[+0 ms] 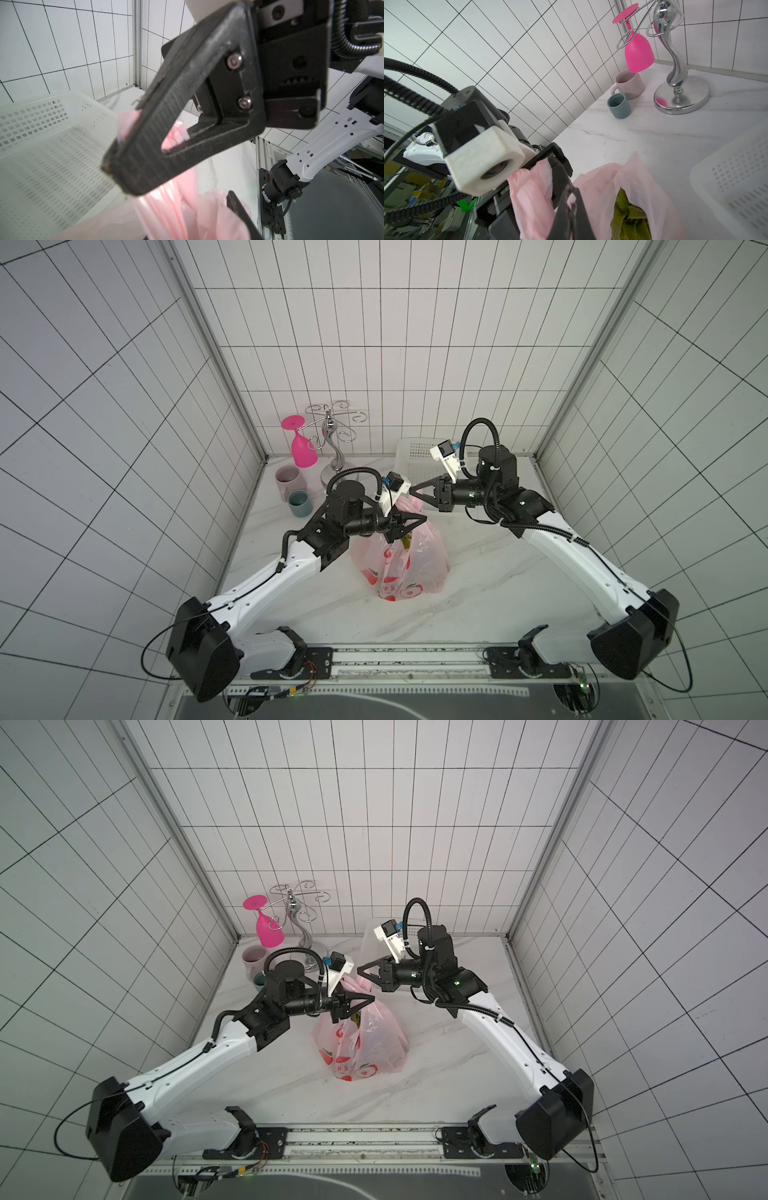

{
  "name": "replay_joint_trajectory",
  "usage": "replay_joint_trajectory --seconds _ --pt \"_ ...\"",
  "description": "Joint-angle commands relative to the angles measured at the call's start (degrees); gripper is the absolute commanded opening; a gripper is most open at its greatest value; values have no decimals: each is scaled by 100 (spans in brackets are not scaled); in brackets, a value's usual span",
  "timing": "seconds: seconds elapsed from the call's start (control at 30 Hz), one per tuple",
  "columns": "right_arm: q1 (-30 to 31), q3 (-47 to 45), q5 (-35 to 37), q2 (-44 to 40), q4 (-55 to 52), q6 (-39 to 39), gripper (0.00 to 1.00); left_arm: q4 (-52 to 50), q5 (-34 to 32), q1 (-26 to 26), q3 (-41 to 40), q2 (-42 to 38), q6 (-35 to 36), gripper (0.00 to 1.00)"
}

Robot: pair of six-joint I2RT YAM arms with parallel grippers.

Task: Place the pineapple into a plastic bag & tie a knot
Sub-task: Cross the plastic bag at the center of the board.

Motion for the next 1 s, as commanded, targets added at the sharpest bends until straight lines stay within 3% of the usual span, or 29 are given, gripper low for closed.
replay_joint_trajectory --seconds 0.0,0.37,0.53,0.97 --pt "5 713 -110 -240 268 97 0 -39 -72 46 69 50 47 35" --pt "-101 545 -51 -650 264 181 0 -88 -29 157 -56 191 0 18" --pt "-85 293 -35 -864 434 370 0 -171 -117 235 1 318 -108 0" --pt "550 -2515 543 -2403 1779 1265 0 -31 -334 470 -64 448 -554 0"
